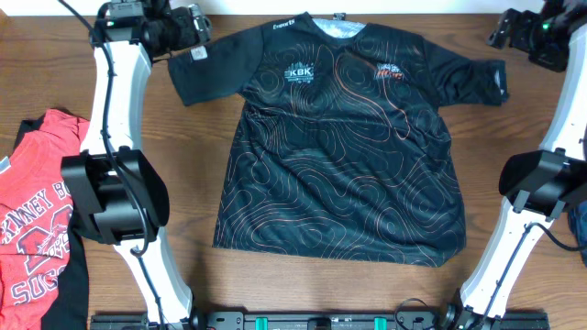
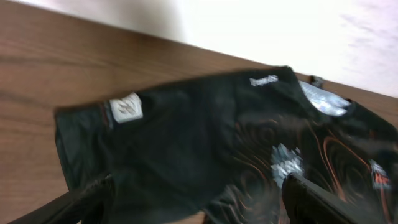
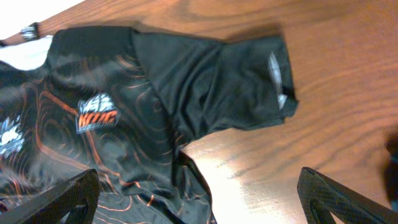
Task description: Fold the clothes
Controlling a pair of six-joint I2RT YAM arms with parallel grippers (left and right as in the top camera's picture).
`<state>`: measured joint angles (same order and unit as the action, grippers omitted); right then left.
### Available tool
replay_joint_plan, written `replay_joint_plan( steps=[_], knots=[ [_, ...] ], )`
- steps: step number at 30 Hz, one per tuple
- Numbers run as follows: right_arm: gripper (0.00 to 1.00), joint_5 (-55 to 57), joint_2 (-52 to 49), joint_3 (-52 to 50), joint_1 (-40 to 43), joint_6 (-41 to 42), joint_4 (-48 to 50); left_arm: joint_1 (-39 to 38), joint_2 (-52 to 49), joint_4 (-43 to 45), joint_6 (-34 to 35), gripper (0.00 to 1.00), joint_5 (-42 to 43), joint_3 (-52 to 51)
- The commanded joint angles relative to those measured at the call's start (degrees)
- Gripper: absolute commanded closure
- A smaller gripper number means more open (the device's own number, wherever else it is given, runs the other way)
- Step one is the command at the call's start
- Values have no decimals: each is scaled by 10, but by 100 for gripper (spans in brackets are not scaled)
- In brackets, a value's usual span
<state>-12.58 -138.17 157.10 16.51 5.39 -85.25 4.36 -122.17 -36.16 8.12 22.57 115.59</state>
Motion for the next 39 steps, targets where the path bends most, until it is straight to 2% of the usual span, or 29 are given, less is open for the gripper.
replay_joint_plan(
  steps=[1,5,7,12,14,16,23,29,39],
  knots=[
    [1,2,18,6,-1,-14,8,-2,39,-9,1,12,8,2],
    [1,1,32,7,2,-19,1,-3,95,-69,-2,16,8,2],
    [1,1,36,7,4,-19,-3,-3,120,-108,-27,19,7,2],
    [1,-42,51,7,13,-30,-7,-3,155,-223,-61,23,-70,0],
    [1,-42,59,7,17,-29,-22,-3,160,-263,-71,29,-70,-10],
    [1,-39,69,7,21,-28,-37,-4,167,-278,-71,30,-68,-31],
    [1,-20,126,7,43,-7,-78,-36,231,-207,-65,31,-59,-209],
    [1,-38,144,2,38,-7,-121,-68,314,-108,-4,30,-50,-395],
    [1,-54,145,2,3,-8,-120,-103,362,-77,48,30,-22,-608]
  ],
)
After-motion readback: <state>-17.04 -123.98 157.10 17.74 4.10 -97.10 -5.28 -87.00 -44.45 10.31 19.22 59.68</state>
